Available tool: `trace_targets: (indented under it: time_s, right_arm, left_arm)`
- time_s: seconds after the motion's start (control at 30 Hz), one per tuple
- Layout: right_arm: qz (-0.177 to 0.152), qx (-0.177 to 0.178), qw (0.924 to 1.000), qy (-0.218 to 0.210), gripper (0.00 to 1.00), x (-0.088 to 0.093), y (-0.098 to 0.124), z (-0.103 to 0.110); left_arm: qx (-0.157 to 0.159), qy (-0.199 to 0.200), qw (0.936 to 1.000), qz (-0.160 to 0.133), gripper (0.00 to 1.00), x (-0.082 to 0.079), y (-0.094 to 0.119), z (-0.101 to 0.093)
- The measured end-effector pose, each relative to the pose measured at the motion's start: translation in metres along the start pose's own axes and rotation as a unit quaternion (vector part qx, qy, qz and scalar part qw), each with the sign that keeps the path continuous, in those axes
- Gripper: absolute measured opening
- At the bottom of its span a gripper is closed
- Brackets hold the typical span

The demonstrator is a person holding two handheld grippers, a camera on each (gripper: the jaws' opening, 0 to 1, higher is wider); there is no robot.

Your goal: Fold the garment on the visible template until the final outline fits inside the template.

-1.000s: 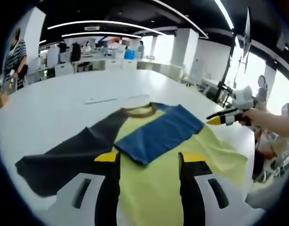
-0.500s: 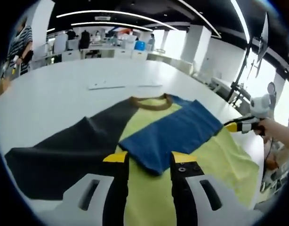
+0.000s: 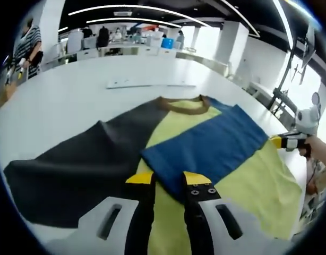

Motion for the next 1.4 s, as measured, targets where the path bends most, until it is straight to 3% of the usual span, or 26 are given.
trace_targets:
  time_s: [0.17,0.27,0.43,0.83,0.93,1.07,1.27,1.4]
  right_arm:
    - [0.001,0.008,1.0000,0.005,0.00,0.000,0.001,-0.001]
    - [0.002,0.019,0.9998,0.010,0.00,-0.001,0.004,-0.002]
    - [0.012,0.040,0.9986,0.031,0.00,-0.002,0.010,-0.006]
    - [0.006,0.019,0.9998,0.001,0.00,-0.004,0.008,-0.004]
    - [-0.001,0.013,0.9999,-0.004,0.07,-0.006,0.006,-0.002]
    - [-0.007,0.004,0.9995,-0.031,0.03,-0.005,-0.001,0.001]
    - [-0.014,0.001,0.9995,-0.028,0.00,-0.006,-0.005,0.007]
    - [-0.001,0.023,0.9995,-0.021,0.00,-0.006,0.000,0.002]
  left_arm:
    - [-0.014,-0.022,0.9996,0.005,0.01,0.001,0.001,0.004]
    - [-0.014,-0.017,0.9998,0.004,0.00,0.000,0.000,0.004]
    - [-0.019,-0.029,0.9994,0.004,0.00,0.000,0.000,0.003]
    - [-0.019,-0.024,0.9995,0.006,0.00,-0.001,-0.001,0.004]
    - [-0.018,-0.023,0.9996,0.006,0.00,-0.001,-0.001,0.004]
    - [-0.018,-0.024,0.9995,0.006,0.00,-0.001,-0.001,0.004]
    - [-0.017,-0.028,0.9995,0.005,0.00,-0.001,-0.001,0.004]
    - [-0.017,-0.027,0.9995,0.005,0.00,-0.001,-0.001,0.005]
Point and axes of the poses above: the point that each gripper's makers call its tool centre point, and the gripper's own axes: y roughly backward along the fingers, z roughly to its left, x roughly out of its underside, the point moved 9 cm from there along y, roughly backward along the fingers, and after that the axes turned 3 degrees about -x, right-handed, at the moved point
